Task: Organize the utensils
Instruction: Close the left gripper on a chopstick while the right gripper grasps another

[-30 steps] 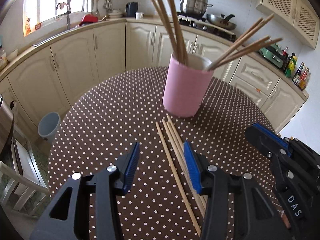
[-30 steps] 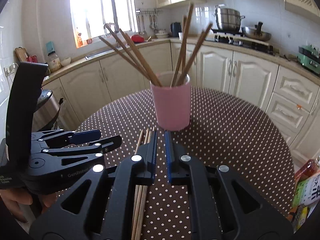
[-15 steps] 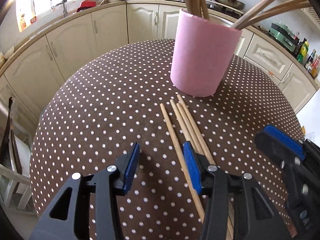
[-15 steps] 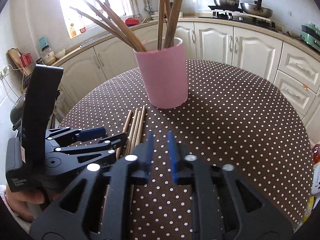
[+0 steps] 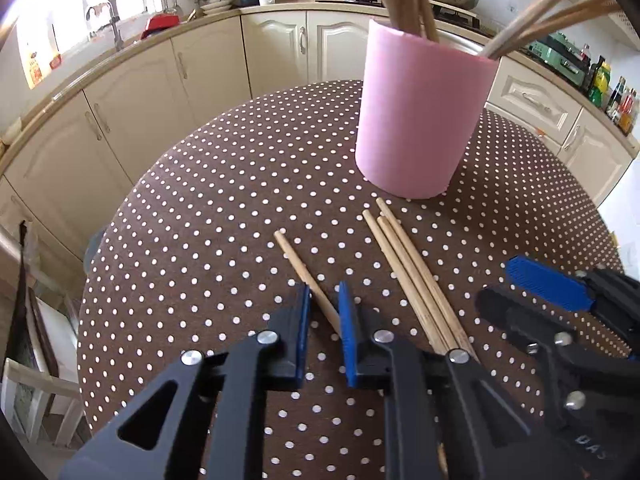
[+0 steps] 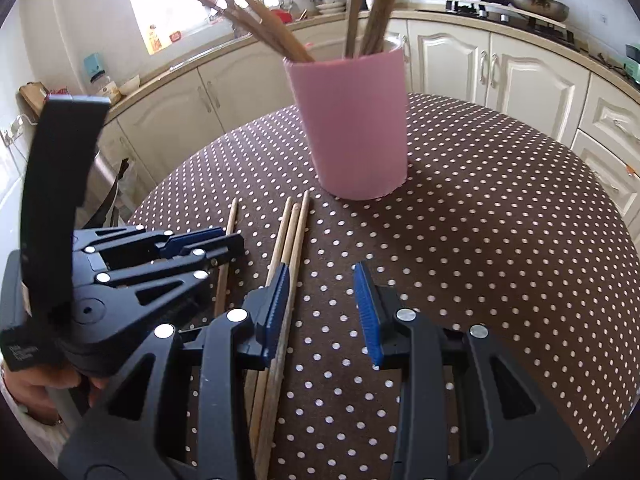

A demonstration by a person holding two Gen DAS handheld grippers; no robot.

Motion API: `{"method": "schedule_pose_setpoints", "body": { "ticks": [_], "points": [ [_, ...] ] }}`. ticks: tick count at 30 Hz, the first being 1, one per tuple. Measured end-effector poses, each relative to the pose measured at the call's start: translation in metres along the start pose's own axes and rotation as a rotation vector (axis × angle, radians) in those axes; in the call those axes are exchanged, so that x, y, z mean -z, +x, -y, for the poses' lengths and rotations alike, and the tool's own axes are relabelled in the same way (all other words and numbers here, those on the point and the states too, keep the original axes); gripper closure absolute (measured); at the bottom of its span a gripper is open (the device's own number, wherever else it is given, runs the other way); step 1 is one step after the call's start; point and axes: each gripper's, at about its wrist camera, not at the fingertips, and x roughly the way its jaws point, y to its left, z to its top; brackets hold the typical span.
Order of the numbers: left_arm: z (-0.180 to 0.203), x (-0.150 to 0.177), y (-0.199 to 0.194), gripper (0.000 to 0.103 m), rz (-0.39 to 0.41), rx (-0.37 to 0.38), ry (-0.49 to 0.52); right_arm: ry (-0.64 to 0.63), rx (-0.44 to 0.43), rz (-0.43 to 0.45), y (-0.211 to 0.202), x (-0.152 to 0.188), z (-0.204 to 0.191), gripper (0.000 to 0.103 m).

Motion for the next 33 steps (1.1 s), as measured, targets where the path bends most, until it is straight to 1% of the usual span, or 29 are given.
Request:
{"method": "schedule_pose_setpoints", "body": {
  "ticks": [2,5,10,13,14,16,19,22,25,27,29,33],
  "points": [
    [-0.004,0.0,0.0,0.091,-0.001,0.008,0.002,-0.011,-0.003,-0.023,0.008,-0.002,-0.004,0.069],
    [-0.007,0.0,-0.002,0.092,0.001,0.012,0.016,-0.033,-0.001,-0.052,0.018,-0.005,-0.01,0.069],
    [-0.009,0.003,-0.005,0.094,-0.001,0.031,0.025,-0.067,0.03,-0.084,0.031,-0.01,-0.021,0.07],
    [-0.008,0.004,-0.006,0.095,-0.002,0.039,0.037,-0.081,0.035,-0.097,0.036,-0.014,-0.027,0.074],
    [-0.008,0.004,-0.006,0.096,-0.003,0.043,0.038,-0.084,0.033,-0.102,0.038,-0.015,-0.028,0.077],
    [-0.002,0.006,-0.006,0.096,-0.002,0.054,0.039,-0.087,0.038,-0.109,0.039,-0.017,-0.028,0.077],
    [0.002,0.006,-0.005,0.096,0.0,0.058,0.037,-0.083,0.029,-0.128,0.038,-0.021,-0.021,0.078],
    [0.006,0.006,-0.004,0.096,0.0,0.055,0.038,-0.096,0.035,-0.139,0.038,-0.024,-0.023,0.078],
    [0.007,0.006,-0.003,0.096,-0.001,0.049,0.042,-0.105,0.041,-0.157,0.043,-0.029,-0.026,0.081],
    [0.008,0.005,-0.002,0.097,-0.004,0.048,0.036,-0.112,0.035,-0.175,0.049,-0.034,-0.03,0.089],
    [0.009,0.004,-0.002,0.097,-0.005,0.045,0.035,-0.138,0.061,-0.191,0.056,-0.038,-0.035,0.091],
    [0.007,0.002,-0.002,0.097,-0.006,0.053,0.023,-0.134,0.056,-0.214,0.063,-0.048,-0.036,0.095]
  ]
}}
